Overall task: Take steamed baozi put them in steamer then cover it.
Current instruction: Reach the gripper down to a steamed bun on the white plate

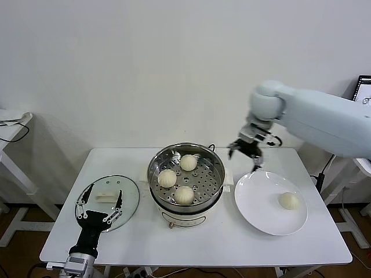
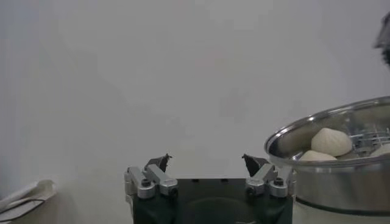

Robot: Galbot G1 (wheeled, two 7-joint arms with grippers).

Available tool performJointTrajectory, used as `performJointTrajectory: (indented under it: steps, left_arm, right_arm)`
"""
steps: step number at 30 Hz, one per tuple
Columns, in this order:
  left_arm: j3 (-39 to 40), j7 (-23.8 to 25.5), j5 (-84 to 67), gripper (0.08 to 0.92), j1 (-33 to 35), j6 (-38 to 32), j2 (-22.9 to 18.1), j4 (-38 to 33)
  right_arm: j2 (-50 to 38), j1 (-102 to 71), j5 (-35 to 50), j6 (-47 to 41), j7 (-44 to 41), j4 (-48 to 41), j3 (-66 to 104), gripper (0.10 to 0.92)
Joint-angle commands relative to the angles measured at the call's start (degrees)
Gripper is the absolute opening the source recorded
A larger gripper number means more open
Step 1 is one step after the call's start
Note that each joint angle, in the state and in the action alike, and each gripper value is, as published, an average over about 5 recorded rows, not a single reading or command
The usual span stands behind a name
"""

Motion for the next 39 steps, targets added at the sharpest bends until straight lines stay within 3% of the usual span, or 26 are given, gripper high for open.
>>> performJointTrajectory:
  steps: [1,17,39]
  left_arm:
    - [0.4,-0.1,0.3,0.823,-0.1,0.0,-0.1,0.2]
    - [0.8,-0.1,0.3,0.823,-1.5,0.4,-0.4,1.4]
    - [1.4,-0.3,0.5,0.823,-1.3,0.5,-0.7,1.1]
  right_arm:
    - [-10.4,-13.3,-6.9,-12.7,-2.6,-6.7,10.1,0.823]
    - [-8.0,-33.9,-15.3,-14.0,1.7,-17.1,30.0,0.823]
    - [-3.9,-38.2,-20.8,-11.2,5.0,-22.2,36.4,0.823]
